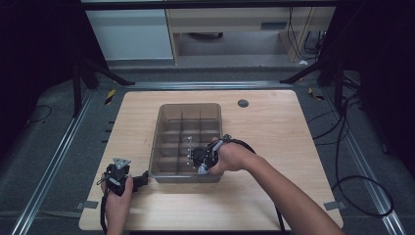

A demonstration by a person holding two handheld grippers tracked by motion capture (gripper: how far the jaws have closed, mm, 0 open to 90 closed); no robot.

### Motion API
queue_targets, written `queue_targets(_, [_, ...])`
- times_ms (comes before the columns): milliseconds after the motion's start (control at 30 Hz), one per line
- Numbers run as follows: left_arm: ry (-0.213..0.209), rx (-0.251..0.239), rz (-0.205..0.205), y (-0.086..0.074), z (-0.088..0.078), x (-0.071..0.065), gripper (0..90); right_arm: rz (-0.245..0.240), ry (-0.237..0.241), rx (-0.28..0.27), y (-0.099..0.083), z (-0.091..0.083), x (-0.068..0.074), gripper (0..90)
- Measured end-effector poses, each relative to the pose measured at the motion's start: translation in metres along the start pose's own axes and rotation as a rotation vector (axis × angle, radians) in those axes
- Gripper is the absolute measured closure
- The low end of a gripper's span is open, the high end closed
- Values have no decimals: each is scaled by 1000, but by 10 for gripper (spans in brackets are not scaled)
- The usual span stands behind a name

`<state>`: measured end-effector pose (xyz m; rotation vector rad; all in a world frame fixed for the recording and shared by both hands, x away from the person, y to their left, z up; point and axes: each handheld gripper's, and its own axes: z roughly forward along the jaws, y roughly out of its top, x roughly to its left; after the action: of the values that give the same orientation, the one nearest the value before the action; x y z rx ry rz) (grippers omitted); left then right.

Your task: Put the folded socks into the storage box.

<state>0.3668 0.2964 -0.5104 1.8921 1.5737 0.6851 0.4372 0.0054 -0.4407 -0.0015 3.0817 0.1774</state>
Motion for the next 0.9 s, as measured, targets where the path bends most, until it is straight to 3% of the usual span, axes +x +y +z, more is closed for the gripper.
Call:
queue_targets(300, [-1, 1, 0, 0, 0, 0, 0, 15, -7, -33, -3, -4, 0, 867])
queue_targets(467, [-1, 1, 0, 0, 0, 0, 0, 45, -22, -113, -11, -21, 1, 754])
queue_targets(533, [-1, 1, 0, 0, 0, 0, 0, 62, -21, -175, -17, -37, 3, 720])
queue_targets(733, [0, 1, 0, 0, 0, 0, 0, 84, -50, -204, -28, -48, 2, 695])
queue_targets(900, [-1, 1, 0, 0, 0, 0, 0, 115, -62, -262, -38, -56, -3, 655])
